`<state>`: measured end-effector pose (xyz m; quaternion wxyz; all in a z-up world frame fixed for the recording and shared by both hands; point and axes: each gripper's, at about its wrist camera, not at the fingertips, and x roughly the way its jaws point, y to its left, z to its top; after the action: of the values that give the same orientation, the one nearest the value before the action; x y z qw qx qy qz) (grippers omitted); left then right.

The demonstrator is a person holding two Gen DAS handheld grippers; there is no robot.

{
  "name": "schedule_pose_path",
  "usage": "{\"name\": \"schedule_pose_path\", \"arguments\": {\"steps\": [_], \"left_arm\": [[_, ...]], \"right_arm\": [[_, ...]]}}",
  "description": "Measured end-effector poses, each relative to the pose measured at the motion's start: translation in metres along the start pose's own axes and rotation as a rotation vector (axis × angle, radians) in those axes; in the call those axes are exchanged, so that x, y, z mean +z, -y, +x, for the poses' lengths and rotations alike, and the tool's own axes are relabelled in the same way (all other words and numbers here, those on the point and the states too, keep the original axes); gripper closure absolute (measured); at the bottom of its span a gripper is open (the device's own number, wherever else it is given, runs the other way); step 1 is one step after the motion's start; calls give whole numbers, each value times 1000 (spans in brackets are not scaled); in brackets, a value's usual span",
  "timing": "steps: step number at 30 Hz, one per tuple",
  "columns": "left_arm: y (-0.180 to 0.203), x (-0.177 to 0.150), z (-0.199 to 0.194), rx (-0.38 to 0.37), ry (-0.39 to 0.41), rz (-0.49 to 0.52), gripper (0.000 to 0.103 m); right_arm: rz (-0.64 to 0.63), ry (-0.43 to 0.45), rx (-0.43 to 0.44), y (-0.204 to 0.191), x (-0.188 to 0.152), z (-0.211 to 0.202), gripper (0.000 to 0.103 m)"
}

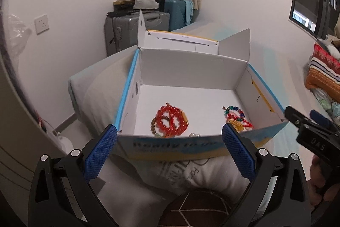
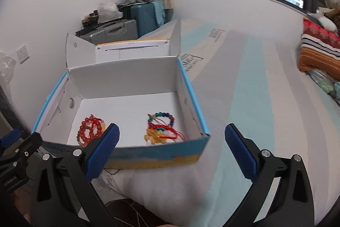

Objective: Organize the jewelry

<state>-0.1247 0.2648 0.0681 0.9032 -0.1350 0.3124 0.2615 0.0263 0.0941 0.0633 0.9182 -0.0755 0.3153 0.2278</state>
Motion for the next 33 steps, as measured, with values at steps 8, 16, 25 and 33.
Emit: {"name": "schedule_pose_path", "arguments": {"steps": [8, 16, 25, 33], "left_arm": [[8, -8, -2, -1, -17, 36, 6], [21, -14, 2, -26, -16, 47, 6], [26, -17, 5, -18, -30, 67, 6], [23, -17, 4, -28, -17, 65, 6]], "right_arm": [[-22, 27, -9, 4, -12, -22, 8], [-35, 32, -16, 7, -16, -33, 8], [-40, 32, -14, 4, -14, -34, 8], [-52, 23, -3, -5, -17, -28, 8]]}}
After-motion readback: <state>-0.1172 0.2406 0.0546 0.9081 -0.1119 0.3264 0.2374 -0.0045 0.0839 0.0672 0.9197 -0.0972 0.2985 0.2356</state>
